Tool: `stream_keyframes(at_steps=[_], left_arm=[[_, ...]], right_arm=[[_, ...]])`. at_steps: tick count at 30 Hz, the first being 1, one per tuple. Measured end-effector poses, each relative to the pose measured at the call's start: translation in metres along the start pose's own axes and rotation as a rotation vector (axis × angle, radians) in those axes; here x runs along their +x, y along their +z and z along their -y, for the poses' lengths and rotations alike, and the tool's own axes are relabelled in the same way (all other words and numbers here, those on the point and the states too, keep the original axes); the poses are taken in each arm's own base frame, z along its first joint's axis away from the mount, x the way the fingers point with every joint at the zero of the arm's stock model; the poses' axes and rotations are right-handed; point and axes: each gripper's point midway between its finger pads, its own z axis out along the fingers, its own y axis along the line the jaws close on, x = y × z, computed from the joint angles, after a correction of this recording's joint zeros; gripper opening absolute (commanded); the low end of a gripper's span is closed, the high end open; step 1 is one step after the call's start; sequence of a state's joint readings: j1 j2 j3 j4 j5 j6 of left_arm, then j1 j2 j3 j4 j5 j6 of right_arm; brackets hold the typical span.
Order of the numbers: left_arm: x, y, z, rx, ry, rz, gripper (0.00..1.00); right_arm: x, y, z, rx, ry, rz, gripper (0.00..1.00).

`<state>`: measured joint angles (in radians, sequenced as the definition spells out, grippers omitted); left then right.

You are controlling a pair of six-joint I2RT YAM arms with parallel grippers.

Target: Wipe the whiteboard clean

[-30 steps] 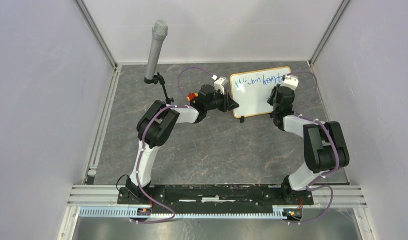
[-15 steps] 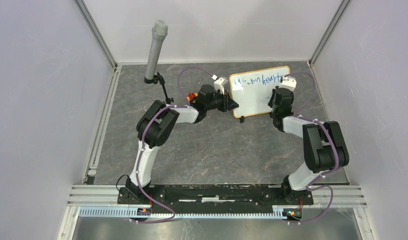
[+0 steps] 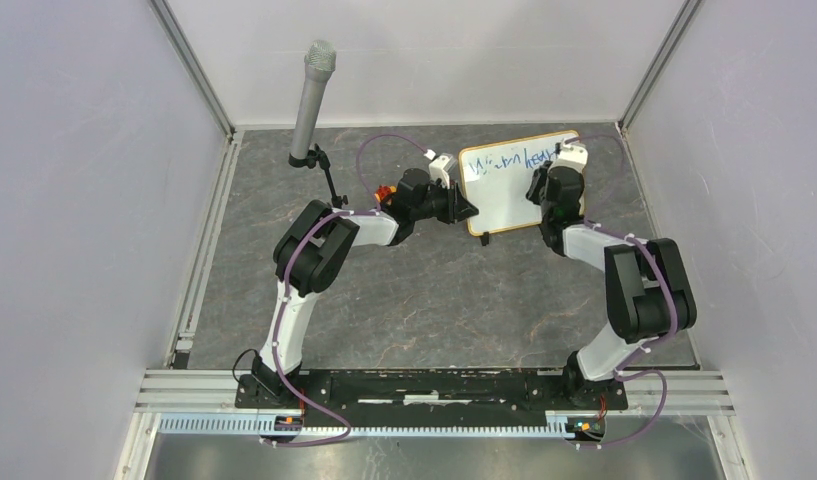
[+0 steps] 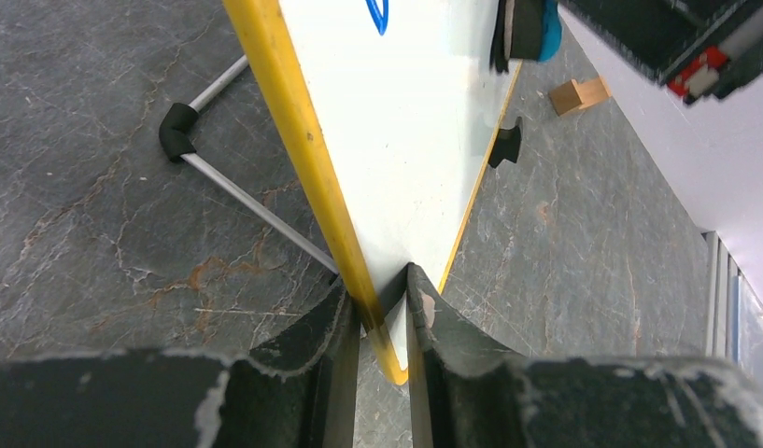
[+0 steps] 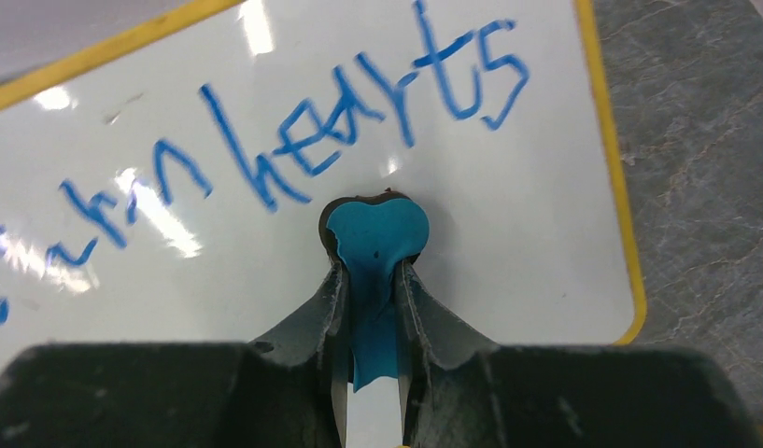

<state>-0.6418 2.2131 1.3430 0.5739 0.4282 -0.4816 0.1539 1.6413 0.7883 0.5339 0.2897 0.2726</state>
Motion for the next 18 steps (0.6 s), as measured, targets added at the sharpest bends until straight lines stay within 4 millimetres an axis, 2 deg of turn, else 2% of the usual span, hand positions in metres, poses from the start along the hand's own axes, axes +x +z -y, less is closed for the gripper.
stream_keyframes(at_steps=[4, 6, 9, 15, 18], left_arm=[[0.001, 0.001, 0.002, 0.003, 0.003, -0.001, 0.02], [0.001, 0.001, 0.002, 0.004, 0.005, -0.001, 0.02], [0.001, 0.001, 0.002, 0.004, 0.009, -0.001, 0.02], [0.001, 0.001, 0.002, 0.003, 0.010, -0.002, 0.02], [0.001, 0.001, 0.002, 0.003, 0.010, -0.002, 0.02]], right_arm=[[-0.010, 0.010, 0.027, 0.050, 0.071, 0.006, 0.07], [-0.009, 0.013, 0.044, 0.085, 0.100, 0.001, 0.07], [-0.005, 0.015, 0.059, 0.115, 0.116, -0.015, 0.07], [-0.003, 0.014, 0.052, 0.094, 0.099, -0.020, 0.07], [0.003, 0.007, 0.035, 0.074, 0.073, -0.018, 0.07]])
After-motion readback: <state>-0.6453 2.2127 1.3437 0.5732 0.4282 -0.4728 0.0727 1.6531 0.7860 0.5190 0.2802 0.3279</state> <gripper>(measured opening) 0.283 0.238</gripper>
